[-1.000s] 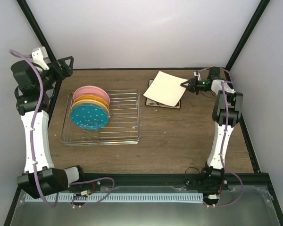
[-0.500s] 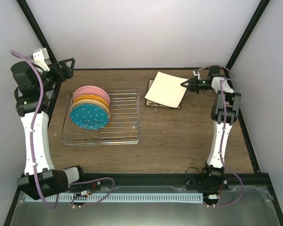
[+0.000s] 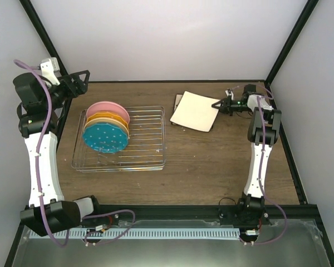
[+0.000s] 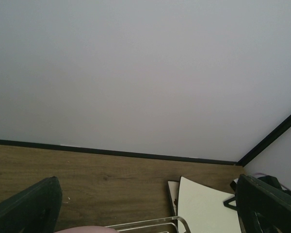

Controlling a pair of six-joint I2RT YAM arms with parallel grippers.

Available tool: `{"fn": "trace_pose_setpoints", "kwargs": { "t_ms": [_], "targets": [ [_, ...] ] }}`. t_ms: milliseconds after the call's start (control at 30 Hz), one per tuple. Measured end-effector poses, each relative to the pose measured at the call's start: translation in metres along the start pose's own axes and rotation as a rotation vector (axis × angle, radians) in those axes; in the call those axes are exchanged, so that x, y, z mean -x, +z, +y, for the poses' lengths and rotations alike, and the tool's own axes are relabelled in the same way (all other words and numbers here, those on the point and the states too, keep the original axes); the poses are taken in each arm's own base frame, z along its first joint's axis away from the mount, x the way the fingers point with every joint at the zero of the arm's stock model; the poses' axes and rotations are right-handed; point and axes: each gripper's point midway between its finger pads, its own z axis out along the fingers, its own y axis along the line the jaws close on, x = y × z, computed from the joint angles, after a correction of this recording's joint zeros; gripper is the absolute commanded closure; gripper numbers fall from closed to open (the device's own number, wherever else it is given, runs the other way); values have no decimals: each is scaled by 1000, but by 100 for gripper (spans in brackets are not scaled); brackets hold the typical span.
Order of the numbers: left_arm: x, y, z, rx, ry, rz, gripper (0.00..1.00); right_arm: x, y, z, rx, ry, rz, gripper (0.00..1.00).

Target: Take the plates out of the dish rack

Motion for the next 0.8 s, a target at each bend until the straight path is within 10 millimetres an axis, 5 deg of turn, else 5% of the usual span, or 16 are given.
{"fn": "trace_pose_setpoints", "kwargs": {
  "t_ms": [567, 800],
  "targets": [
    [-6, 3, 1, -9, -11, 23, 0, 5, -3, 8, 32, -9, -34, 99],
    [-9, 4, 3, -6, -17, 30, 0, -5, -39, 65, 37, 29, -205, 99]
  ]
}}
